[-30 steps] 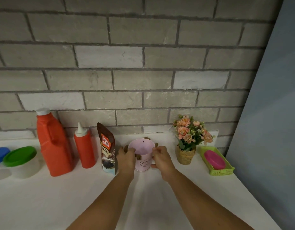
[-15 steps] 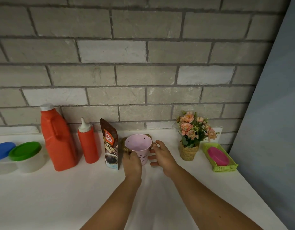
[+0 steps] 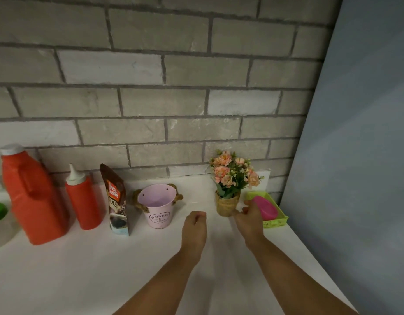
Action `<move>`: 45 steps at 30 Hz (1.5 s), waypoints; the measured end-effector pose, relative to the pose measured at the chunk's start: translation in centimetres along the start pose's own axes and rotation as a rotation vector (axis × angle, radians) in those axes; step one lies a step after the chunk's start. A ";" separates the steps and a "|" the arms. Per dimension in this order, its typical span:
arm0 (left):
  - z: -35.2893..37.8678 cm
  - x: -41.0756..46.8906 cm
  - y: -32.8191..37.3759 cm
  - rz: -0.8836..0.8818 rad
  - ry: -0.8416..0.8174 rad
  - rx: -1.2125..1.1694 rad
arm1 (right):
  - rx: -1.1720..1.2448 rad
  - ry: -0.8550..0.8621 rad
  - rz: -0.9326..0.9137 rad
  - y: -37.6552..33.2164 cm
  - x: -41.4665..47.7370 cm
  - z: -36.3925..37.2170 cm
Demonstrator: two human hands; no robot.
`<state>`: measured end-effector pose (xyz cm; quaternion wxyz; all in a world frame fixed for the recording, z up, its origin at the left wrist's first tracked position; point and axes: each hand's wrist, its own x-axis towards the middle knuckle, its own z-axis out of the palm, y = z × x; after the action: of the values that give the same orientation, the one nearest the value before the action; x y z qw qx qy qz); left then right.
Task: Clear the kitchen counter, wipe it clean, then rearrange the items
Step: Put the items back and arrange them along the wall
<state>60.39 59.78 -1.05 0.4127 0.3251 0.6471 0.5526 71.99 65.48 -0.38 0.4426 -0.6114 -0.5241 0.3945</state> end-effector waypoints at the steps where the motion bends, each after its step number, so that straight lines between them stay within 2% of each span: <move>1: 0.6 0.3 0.2 -0.005 -0.031 0.012 | 0.002 -0.037 0.004 -0.1 0.3 -0.3; 4: 1.9 1.3 1.3 -0.032 -0.087 -0.028 | 0.015 -0.145 -0.005 0.0 1.3 -0.7; 10: 3.5 2.9 3.1 -0.087 -0.192 -0.067 | 0.050 -0.227 -0.078 -0.1 3.0 -0.6; 14: 4.0 3.3 3.4 -0.037 -0.246 -0.054 | 0.118 -0.241 -0.126 -0.3 3.3 -0.1; 22: 4.2 3.4 3.2 -0.018 -0.243 -0.072 | 0.099 -0.192 -0.157 -0.3 3.2 0.4; 27: 2.8 2.6 4.1 0.047 -0.183 -0.074 | 0.057 -0.170 -0.240 -1.3 2.3 0.5; 35: -1.9 1.2 8.7 0.297 -0.021 -0.096 | 0.064 -0.159 -0.397 -7.6 0.4 2.7; 41: -6.4 0.1 11.1 0.372 0.077 -0.155 | 0.130 -0.273 -0.452 -11.5 -0.9 6.4; 45: -8.4 -0.4 9.9 0.416 0.128 -0.075 | 0.102 -0.355 -0.453 -11.5 -1.9 8.8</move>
<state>52.72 57.44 9.19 0.2594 0.4003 0.5699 0.6691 60.02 65.41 8.00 0.4509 -0.3774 -0.6960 0.4121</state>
